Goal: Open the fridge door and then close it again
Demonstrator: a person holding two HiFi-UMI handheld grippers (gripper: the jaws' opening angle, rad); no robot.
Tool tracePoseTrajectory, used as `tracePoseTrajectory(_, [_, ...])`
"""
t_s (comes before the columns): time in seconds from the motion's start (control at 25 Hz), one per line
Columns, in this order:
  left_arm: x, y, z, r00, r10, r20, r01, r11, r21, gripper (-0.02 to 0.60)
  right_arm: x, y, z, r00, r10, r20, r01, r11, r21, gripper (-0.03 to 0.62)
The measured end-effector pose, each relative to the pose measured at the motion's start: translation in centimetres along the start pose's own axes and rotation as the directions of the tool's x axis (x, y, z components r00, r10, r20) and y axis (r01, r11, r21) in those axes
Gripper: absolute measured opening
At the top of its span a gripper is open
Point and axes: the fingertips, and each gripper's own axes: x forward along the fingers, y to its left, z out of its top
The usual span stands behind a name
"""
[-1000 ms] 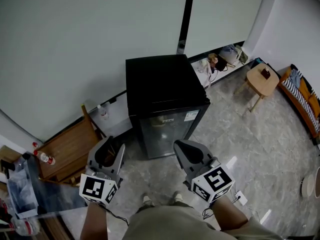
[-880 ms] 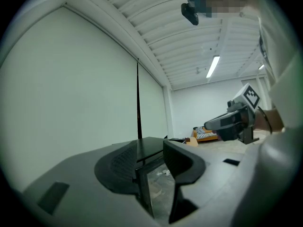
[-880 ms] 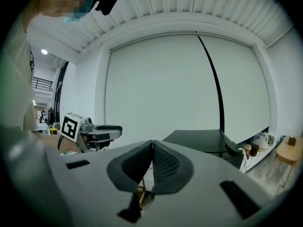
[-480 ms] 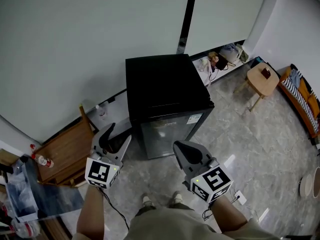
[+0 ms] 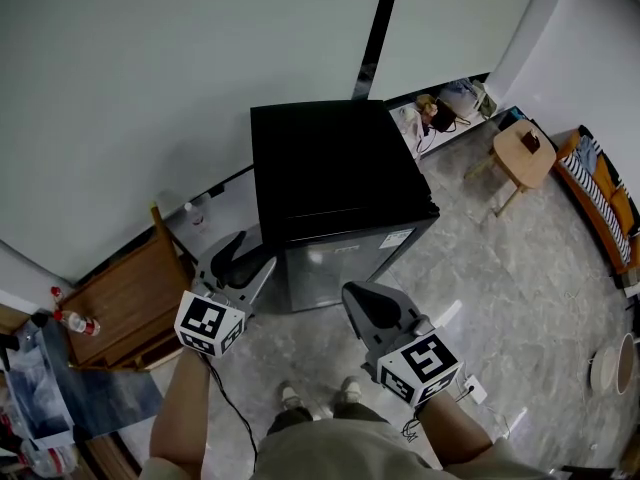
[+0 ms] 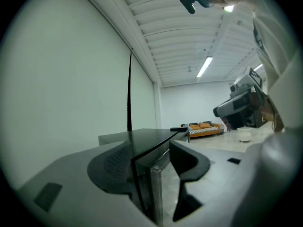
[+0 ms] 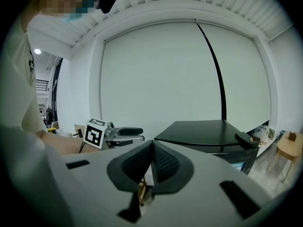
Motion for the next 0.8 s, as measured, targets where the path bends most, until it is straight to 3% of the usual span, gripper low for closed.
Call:
tracePoseTrajectory(0.2, [1.4,1.7,-2.1,0.999,-0.035,-0.031,0.034,0.999,-0.014,0.238,2.0,0.2,-0.7,1.000,0.000,-0.026,0.000,1.000,0.010,-0.003])
tracePoseTrajectory(0.56, [3.9,1.4,-4.5,0.984,-0.166,-0.062,0.165,0.986,-0.020,0.238,4.5,0.0,-2.5,0.997,-0.001,-0.078,0.003,0.999,0.032,-0.003])
tracePoseTrajectory(0.8, [4.5,1.4,-5.2,0.981,-0.183,-0.062,0.182,0.983,-0.023,0.222,4.9,-0.2,-3.0,0.996,-0.012,-0.083,0.015,0.999,0.039,-0.003])
